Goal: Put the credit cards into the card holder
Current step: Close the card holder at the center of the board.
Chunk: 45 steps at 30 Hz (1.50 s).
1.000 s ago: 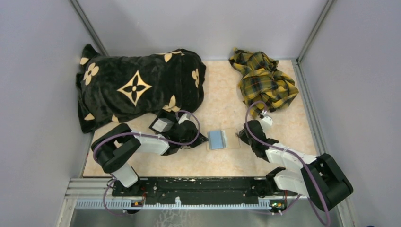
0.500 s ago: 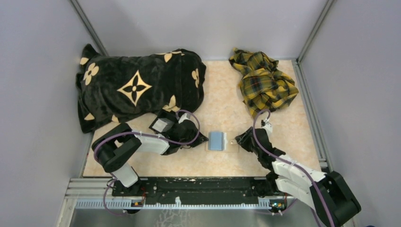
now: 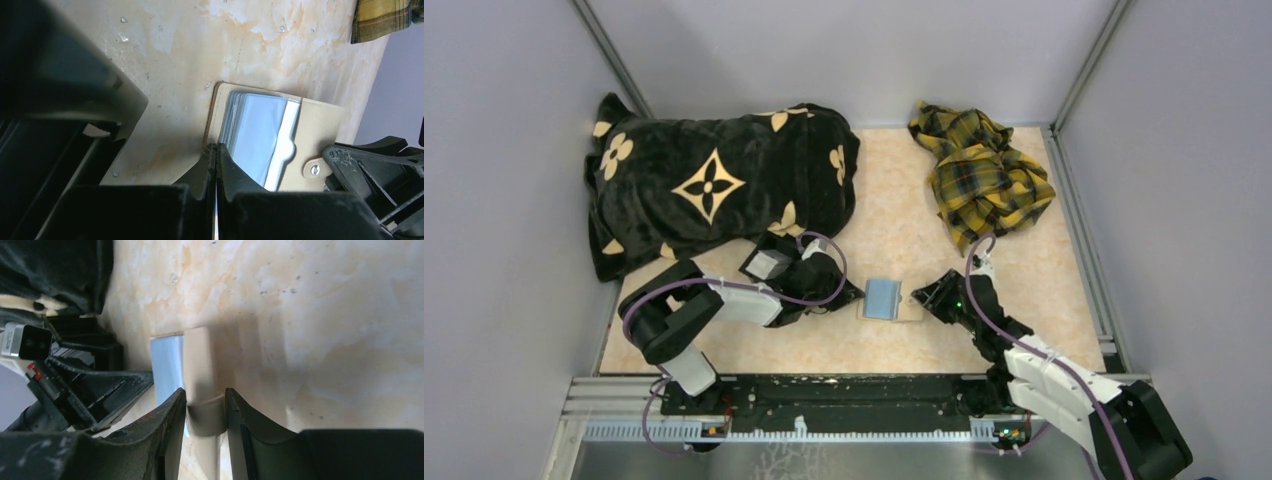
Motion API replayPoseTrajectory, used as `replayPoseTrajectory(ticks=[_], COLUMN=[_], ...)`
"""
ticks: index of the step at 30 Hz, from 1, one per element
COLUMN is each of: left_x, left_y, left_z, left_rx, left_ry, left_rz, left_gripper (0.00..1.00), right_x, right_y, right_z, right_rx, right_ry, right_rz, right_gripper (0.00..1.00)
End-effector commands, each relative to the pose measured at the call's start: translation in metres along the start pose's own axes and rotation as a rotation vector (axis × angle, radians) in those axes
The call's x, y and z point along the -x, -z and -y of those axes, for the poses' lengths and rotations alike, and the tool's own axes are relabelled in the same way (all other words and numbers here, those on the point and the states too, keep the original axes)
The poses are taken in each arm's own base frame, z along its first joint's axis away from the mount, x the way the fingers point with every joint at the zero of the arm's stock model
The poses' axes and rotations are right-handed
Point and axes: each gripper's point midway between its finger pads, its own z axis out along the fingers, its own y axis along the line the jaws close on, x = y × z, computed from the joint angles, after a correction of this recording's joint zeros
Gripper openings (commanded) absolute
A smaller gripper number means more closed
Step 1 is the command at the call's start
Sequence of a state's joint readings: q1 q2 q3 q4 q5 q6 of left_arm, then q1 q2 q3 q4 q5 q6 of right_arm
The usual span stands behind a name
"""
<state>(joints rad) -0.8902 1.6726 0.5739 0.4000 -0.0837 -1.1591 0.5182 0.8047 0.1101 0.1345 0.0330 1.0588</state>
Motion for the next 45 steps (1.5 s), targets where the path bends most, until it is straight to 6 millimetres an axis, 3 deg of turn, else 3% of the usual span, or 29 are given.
replayPoseTrajectory(ticks=[1, 10, 21, 37, 45], left_x=[-0.037, -0.039, -0.042, -0.047, -0.050], left_y=[0.017, 0.015, 0.013, 0.012, 0.012], left_z=[-0.132, -0.131, -0.131, -0.132, -0.135], left_rx=[0.431, 0.424, 0.416, 0.402, 0.401], left_ry=[-0.118, -0.116, -0.109, -0.103, -0.101], left_rz=[-0.121, -0.130, -0.141, -0.162, -0.170], left_gripper=[0.00, 0.00, 0.00, 0.00, 0.00], right_x=[0.010, 0.012, 0.019, -0.006, -0.020], right_y=[0.005, 0.002, 0.004, -0.015, -0.027], right_z=[-0.045, -0.064, -0.104, -0.127, -0.117], right_rx=[0.160, 0.220, 0.296, 0.305, 0.281], right_ry=[-0.011, -0.001, 0.049, 0.111, 0.108], right_rz=[0.004, -0.015, -0.033, -0.102, -0.139], right_gripper=[0.36, 0.36, 0.39, 0.47, 0.52])
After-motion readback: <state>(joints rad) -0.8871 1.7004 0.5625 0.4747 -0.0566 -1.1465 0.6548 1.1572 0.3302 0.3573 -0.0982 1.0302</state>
